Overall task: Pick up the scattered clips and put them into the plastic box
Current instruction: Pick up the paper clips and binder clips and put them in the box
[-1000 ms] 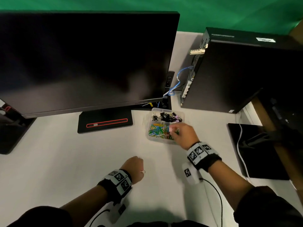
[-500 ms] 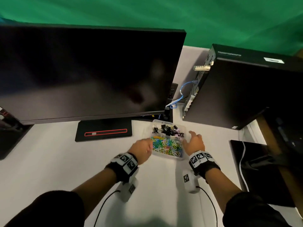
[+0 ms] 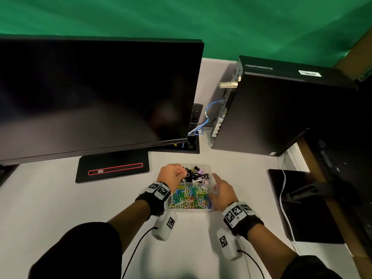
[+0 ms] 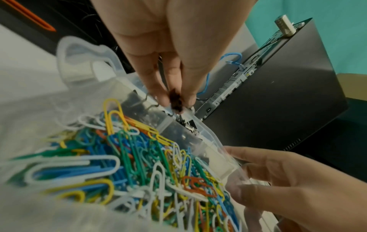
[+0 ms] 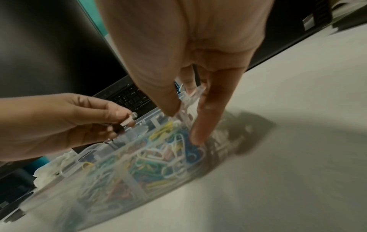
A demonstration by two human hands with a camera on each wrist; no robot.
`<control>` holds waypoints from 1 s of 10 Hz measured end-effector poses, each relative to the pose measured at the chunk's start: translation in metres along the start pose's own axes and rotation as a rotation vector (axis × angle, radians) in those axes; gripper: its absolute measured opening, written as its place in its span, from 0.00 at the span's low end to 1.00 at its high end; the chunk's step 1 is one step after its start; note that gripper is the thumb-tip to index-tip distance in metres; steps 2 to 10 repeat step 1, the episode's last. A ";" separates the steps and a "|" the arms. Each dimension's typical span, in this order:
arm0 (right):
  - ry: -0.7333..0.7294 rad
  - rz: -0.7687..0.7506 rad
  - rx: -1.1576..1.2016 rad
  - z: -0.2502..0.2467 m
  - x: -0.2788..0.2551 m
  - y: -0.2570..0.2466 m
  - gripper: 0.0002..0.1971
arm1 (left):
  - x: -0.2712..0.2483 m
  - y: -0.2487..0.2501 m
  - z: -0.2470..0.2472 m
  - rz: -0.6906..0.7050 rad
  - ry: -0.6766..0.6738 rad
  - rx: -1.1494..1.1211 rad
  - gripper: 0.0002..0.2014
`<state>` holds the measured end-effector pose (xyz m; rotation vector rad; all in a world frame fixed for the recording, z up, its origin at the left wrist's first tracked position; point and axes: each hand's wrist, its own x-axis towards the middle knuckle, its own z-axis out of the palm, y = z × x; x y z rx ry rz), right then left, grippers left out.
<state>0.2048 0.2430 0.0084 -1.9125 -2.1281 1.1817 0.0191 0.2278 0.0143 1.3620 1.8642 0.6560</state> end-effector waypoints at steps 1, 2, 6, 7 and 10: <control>-0.017 0.016 0.045 -0.002 -0.004 0.000 0.35 | -0.003 -0.003 -0.006 0.008 0.015 0.015 0.12; -0.017 0.016 0.045 -0.002 -0.004 0.000 0.35 | -0.003 -0.003 -0.006 0.008 0.015 0.015 0.12; -0.017 0.016 0.045 -0.002 -0.004 0.000 0.35 | -0.003 -0.003 -0.006 0.008 0.015 0.015 0.12; -0.017 0.016 0.045 -0.002 -0.004 0.000 0.35 | -0.003 -0.003 -0.006 0.008 0.015 0.015 0.12; -0.017 0.016 0.045 -0.002 -0.004 0.000 0.35 | -0.003 -0.003 -0.006 0.008 0.015 0.015 0.12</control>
